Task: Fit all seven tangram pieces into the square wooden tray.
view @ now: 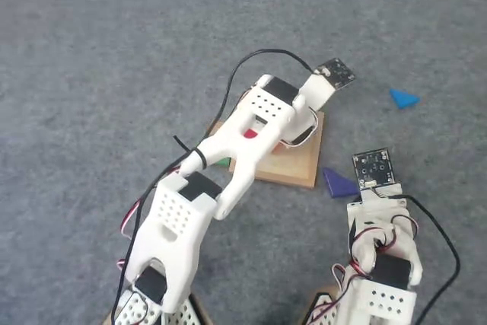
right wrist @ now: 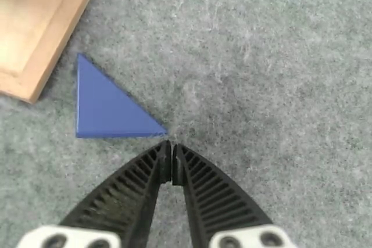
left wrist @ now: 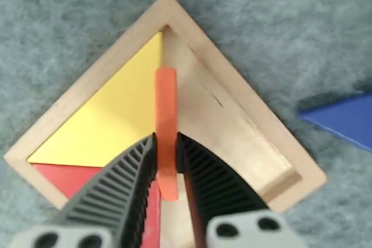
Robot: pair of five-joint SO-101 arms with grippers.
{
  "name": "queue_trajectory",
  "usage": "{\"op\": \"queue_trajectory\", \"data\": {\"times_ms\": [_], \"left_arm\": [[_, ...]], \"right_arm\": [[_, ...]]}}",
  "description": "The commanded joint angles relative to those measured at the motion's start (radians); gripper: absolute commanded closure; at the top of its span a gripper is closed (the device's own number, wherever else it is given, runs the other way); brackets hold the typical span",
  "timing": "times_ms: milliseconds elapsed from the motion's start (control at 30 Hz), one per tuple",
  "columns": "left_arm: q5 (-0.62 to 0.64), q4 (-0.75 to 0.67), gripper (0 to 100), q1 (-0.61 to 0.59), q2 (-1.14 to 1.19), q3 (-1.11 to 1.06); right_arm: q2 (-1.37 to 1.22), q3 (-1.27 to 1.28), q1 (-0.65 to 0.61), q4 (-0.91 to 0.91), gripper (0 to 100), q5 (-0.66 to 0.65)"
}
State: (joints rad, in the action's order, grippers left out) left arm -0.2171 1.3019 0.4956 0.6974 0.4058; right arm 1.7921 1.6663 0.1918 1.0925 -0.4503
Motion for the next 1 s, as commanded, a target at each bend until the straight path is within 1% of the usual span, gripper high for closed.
{"op": "queue_trajectory", "data": {"times_ms": [0,67,267,333,467,633,833,967], "left_arm": [[-0.021,0.011,96,-0.021,-0.066,0.015],[-0.038,0.015,96,-0.012,-0.066,0.015],[-0.025,0.017,96,0.009,-0.074,0.013],[-0.025,0.018,93,0.012,-0.074,0.013],[-0.026,0.041,84,0.018,-0.074,0.015],[-0.023,0.043,84,0.026,-0.074,0.015],[0.017,0.048,84,0.051,-0.075,0.025],[0.032,0.097,84,0.06,-0.074,0.079]], "right_arm": [[0.015,0.017,-0.007,0.004,99.1,-0.012],[0.015,0.017,-0.007,0.004,99.1,-0.012],[0.015,0.017,-0.007,0.004,99.1,-0.012],[0.015,0.017,-0.007,0.004,99.1,-0.012],[0.015,0.017,-0.007,0.004,99.1,-0.012],[0.015,0.017,-0.007,0.002,99.1,-0.012],[0.015,0.017,-0.007,0.002,99.1,-0.012],[0.015,0.017,-0.007,0.002,99.1,-0.012]]}}
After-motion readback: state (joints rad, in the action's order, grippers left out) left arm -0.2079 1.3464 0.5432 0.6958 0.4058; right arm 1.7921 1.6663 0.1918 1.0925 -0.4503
